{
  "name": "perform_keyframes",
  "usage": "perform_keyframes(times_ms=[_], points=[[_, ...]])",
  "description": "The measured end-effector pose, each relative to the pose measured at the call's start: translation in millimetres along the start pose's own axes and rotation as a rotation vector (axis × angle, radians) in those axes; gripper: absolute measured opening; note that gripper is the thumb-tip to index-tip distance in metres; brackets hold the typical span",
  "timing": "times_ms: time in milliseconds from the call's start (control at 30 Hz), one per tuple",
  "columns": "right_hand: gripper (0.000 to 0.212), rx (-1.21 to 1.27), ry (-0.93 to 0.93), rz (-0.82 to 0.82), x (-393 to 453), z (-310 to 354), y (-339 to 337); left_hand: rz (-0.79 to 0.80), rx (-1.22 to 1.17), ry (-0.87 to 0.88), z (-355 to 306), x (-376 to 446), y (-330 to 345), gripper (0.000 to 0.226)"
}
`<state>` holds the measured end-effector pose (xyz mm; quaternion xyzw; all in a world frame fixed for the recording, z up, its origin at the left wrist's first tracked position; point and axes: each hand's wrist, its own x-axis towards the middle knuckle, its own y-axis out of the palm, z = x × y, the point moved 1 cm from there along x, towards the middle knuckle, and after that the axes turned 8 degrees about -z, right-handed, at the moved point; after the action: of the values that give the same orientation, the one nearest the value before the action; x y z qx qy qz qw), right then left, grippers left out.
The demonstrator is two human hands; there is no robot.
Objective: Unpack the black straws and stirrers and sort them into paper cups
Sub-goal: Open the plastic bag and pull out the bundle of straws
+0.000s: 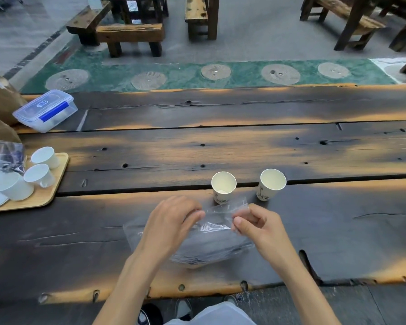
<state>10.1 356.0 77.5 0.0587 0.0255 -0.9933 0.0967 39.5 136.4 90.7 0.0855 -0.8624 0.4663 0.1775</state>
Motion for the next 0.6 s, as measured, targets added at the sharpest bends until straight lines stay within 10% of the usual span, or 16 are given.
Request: perform_keyframes(times_ms=[367, 600], points=[[0.008, 0.012, -0.002, -0.021, -1.8, 5.9, 6.0, -0.024, -0.293, -0.122, -14.9, 19.6, 2.5, 0.014], [0.007, 0.156, 0.036, -0.176, 0.9, 19.4, 6.8, -0.493, -0.179, -0.398, 3.1, 12.8, -11.6, 0.02]])
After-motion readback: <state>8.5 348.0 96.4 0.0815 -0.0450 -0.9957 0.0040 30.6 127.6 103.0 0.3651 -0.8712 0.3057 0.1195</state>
